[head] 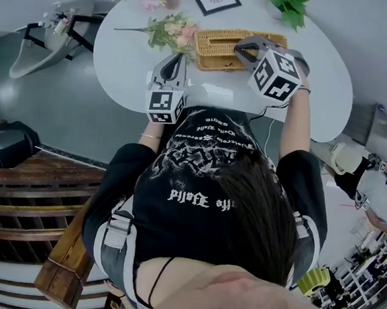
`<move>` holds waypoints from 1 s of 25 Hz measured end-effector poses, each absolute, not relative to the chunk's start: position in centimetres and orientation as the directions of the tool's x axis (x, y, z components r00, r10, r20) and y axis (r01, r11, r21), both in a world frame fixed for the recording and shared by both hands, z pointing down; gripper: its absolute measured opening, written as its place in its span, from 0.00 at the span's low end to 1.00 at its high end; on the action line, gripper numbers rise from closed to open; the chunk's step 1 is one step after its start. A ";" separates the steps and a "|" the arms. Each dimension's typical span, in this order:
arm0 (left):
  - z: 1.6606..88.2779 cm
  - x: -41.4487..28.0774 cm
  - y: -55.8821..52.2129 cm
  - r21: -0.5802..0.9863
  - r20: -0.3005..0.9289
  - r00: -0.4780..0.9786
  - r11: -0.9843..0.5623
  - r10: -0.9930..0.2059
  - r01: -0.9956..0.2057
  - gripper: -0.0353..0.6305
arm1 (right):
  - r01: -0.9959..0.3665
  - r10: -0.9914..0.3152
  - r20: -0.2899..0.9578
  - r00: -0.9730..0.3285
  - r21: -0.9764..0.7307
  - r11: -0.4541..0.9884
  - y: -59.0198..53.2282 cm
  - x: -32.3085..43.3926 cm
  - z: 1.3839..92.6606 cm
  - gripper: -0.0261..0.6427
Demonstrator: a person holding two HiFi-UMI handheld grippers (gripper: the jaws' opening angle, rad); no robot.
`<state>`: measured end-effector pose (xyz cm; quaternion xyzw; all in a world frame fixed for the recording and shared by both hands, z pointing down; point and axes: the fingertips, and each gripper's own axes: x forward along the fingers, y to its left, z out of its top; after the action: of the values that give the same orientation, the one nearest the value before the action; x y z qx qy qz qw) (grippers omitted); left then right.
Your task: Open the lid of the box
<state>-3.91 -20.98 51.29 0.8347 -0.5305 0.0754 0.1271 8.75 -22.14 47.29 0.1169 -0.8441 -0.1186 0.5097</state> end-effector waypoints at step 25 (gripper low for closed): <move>51.6 -4.4 -22.1 0.155 0.249 0.433 -0.406 -0.866 -0.901 0.09 | 0.002 -0.303 0.855 -0.421 0.335 0.942 -28.2 7.6 43.3 0.09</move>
<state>-4.44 -22.12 51.62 0.8359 -0.5284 0.0646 0.1336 7.58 -28.22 43.32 0.0907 -0.8304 -0.1440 0.5306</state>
